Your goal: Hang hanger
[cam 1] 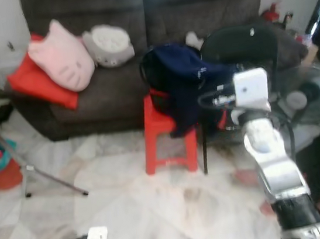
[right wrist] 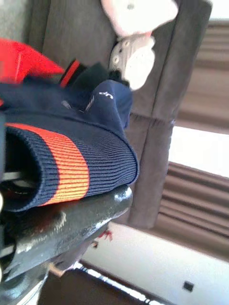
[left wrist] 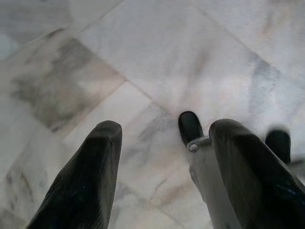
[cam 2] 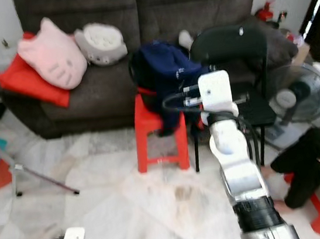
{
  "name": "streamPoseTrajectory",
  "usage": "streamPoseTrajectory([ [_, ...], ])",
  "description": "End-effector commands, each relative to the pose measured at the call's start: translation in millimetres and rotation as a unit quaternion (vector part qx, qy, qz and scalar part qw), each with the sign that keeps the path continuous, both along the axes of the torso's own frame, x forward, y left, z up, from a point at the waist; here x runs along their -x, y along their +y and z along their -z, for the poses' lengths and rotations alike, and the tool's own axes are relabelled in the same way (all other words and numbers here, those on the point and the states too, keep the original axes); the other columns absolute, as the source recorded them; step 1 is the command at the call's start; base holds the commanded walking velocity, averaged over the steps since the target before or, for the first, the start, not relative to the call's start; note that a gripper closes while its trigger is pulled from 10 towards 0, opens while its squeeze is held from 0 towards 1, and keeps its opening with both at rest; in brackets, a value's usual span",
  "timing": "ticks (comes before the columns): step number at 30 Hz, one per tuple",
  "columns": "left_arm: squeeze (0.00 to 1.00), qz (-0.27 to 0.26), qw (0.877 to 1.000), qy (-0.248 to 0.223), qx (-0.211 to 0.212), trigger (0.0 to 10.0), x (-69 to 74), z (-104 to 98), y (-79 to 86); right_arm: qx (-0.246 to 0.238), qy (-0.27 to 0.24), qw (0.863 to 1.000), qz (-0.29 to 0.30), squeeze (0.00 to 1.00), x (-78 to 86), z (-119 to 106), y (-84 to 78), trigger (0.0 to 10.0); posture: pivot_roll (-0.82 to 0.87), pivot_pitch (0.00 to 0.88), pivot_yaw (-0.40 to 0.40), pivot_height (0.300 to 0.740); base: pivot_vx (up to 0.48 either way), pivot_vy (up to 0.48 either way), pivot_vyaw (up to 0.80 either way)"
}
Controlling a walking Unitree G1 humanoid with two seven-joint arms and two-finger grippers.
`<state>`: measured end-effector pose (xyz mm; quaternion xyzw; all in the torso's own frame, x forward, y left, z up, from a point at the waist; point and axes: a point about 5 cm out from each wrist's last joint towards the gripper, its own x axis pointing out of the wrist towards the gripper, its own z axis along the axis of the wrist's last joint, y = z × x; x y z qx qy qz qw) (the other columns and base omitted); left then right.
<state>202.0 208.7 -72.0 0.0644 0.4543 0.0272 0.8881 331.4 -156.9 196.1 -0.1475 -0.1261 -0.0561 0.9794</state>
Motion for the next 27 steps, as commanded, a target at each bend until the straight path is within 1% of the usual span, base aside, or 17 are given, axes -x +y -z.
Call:
streamPoseTrajectory([
  [1,0.00,0.003,1.000,0.009,0.002,10.0,4.7,3,-3.1,0.008,-0.019,1.000,0.000,0.00,0.4,-9,0.3,10.0,-0.12,0.000,-0.003,0.740,-0.266,0.000,0.00],
  [6,0.00,0.003,1.000,0.009,0.002,10.0,4.6,3,-3.1,0.021,-0.023,1.000,-0.005,0.00,0.5,-9,3.3,10.0,-0.12,0.000,-0.003,0.740,-0.269,0.000,0.00],
  [12,0.00,0.003,1.000,0.009,0.002,10.0,4.6,3,-3.0,0.024,-0.022,0.999,-0.011,0.00,0.3,-9,6.0,10.0,-0.12,0.000,-0.004,0.740,-0.269,0.000,0.00],
  [15,0.00,0.003,1.000,0.009,0.002,10.0,4.6,3,-3.1,0.025,-0.016,0.999,-0.016,0.00,0.0,-5,7.0,10.0,-0.12,0.000,-0.004,0.740,-0.269,0.000,0.00],
  [18,0.00,0.003,1.000,0.008,0.002,10.0,4.7,3,-3.3,0.016,-0.004,1.000,-0.017,0.00,-0.5,1,6.2,10.0,-0.12,0.000,-0.004,0.740,0.000,0.000,0.00],
  [20,0.00,0.004,1.000,0.009,0.000,10.0,4.8,3,-3.4,-0.021,0.036,0.999,-0.009,0.00,-2.4,20,-0.6,10.0,-0.11,0.000,-0.004,0.740,0.000,0.000,0.00],
  [21,0.00,0.004,1.000,0.009,0.000,10.0,4.8,3,-3.5,-0.033,0.048,0.998,-0.006,0.00,-2.8,25,-2.8,10.0,-0.11,0.000,-0.004,0.740,0.000,0.000,0.00],
  [22,0.00,0.004,1.000,0.009,0.000,10.0,4.8,3,-3.5,-0.033,0.048,0.998,-0.006,0.00,-2.8,25,-2.8,10.0,-0.11,0.000,-0.004,0.740,0.000,0.000,0.00],
  [23,0.00,0.004,1.000,0.009,0.000,10.0,4.4,3,-3.7,-0.051,0.075,0.996,-0.001,0.00,-3.2,39,-8.3,10.0,-0.11,0.000,-0.002,0.740,0.000,0.000,0.00],
  [25,0.00,0.004,1.000,0.008,0.000,10.0,3.8,3,-3.7,-0.078,0.118,0.990,0.005,0.00,-2.9,60,-15.5,10.0,-0.10,0.000,0.002,0.740,0.000,0.000,0.00],
  [27,0.00,0.005,1.000,0.007,0.000,10.0,3.0,2,-3.6,-0.105,0.159,0.981,0.018,0.00,-0.6,83,-23.3,10.0,-0.10,0.000,0.004,0.740,0.000,0.000,0.00],
])
